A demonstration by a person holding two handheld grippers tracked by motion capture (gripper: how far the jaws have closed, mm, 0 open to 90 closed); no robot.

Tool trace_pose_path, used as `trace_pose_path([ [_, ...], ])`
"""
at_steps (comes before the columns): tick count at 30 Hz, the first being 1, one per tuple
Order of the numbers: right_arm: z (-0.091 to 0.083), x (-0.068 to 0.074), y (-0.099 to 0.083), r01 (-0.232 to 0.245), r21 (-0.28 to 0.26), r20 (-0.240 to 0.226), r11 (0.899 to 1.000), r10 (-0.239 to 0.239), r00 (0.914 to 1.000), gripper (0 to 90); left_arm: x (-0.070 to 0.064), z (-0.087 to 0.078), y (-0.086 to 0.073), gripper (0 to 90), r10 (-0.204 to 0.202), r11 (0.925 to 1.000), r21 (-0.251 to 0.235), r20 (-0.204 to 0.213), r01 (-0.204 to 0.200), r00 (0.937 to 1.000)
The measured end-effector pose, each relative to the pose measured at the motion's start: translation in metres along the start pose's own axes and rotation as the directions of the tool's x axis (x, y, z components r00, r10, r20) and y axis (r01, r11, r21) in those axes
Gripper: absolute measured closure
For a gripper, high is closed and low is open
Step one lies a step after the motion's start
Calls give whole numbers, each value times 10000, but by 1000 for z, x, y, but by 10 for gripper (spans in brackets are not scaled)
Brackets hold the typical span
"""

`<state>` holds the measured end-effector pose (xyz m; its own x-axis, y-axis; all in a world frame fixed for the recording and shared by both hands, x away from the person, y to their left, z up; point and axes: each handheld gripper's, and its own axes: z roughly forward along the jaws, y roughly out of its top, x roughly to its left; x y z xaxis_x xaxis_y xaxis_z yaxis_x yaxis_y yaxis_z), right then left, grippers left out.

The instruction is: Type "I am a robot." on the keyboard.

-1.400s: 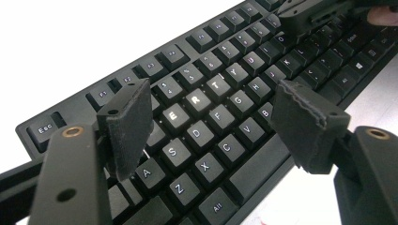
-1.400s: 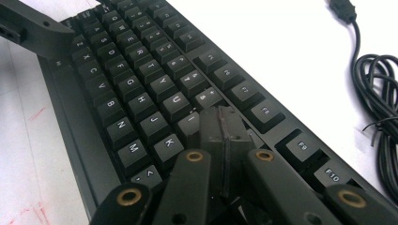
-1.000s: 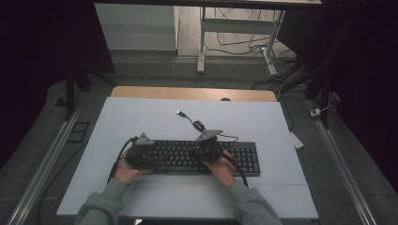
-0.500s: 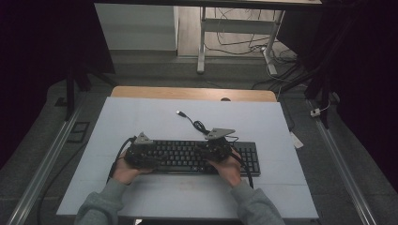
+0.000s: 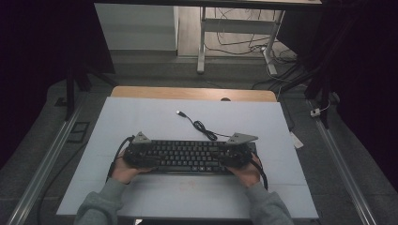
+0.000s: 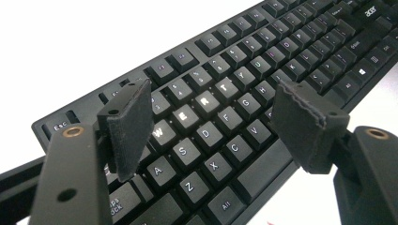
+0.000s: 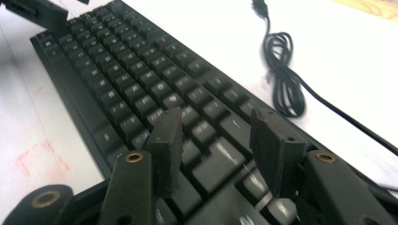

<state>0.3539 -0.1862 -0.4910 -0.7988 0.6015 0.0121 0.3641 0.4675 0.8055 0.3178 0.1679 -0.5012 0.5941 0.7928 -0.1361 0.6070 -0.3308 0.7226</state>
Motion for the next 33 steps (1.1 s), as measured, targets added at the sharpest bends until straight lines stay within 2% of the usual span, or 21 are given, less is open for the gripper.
trace_pose_path([
  [9,-17,-4,-14,-40,-34,127,10000,41,9999,517,3,0,0,299,-93,10000,-23,-51,93,9999],
  [23,-16,-3,-15,42,40,143,10000,-43,9999,510,5,-1,0,318,-269,9995,-137,-105,268,9996],
  [28,-16,-3,-15,47,22,112,10000,-47,9999,510,2,0,0,371,-59,9999,-146,-92,58,9999],
  [33,-15,-3,-15,59,75,109,10000,-60,9999,510,-1,2,1,469,149,9997,-169,13,-149,9999],
])
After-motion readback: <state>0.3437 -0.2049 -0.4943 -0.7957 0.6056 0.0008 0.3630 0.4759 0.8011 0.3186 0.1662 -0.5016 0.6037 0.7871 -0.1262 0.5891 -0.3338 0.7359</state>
